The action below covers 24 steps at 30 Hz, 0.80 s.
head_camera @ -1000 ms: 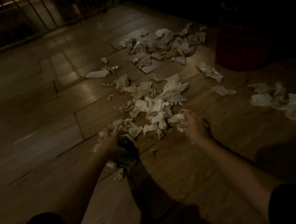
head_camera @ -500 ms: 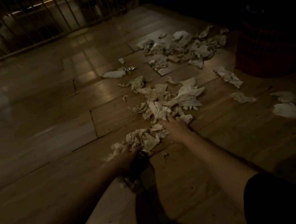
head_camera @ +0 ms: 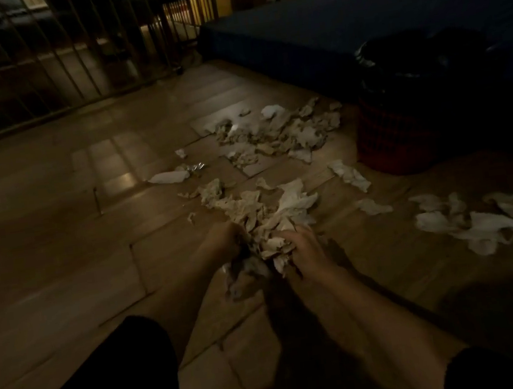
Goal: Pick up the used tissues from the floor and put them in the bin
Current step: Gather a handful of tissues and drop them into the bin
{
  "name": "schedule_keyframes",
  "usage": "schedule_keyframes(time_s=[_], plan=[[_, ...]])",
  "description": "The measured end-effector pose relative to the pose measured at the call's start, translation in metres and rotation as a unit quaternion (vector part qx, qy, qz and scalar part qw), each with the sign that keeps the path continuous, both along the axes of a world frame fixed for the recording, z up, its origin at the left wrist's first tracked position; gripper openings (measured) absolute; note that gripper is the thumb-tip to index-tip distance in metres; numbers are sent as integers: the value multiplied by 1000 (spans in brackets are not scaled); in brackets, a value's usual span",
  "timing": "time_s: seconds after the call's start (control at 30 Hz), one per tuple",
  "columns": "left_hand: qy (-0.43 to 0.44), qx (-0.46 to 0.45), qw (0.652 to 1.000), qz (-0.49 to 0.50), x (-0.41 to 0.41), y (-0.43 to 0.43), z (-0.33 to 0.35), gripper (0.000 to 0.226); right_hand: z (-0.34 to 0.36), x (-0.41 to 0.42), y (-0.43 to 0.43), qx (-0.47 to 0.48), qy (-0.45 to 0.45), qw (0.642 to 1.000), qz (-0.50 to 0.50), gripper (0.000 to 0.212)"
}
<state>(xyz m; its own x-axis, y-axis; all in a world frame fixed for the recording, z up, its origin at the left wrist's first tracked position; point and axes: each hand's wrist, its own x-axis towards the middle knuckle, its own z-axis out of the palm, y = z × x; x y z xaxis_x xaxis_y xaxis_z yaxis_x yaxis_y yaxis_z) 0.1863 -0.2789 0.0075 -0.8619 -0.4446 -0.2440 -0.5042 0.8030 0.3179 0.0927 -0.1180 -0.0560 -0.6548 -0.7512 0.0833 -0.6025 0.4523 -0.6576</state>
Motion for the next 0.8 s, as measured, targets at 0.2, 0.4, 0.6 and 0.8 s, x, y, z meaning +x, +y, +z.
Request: schedule_keyframes(time_s=[0.2, 0.4, 0.6, 0.8], plan=[[95, -58, 986, -126, -126, 3, 115, 41, 122, -83, 14, 29, 122, 992, -14, 42], [167, -50, 966, -193, -184, 17, 188, 24, 234, -139, 37, 46, 181, 979, -82, 35], [246, 31, 952, -177, -211, 37, 184, 23, 258, -185, 76, 29, 194, 967, -166, 37], [324, 57, 935, -129, -270, 74, 192, 21, 276, -273, 107, -14, 205, 960, -190, 31]])
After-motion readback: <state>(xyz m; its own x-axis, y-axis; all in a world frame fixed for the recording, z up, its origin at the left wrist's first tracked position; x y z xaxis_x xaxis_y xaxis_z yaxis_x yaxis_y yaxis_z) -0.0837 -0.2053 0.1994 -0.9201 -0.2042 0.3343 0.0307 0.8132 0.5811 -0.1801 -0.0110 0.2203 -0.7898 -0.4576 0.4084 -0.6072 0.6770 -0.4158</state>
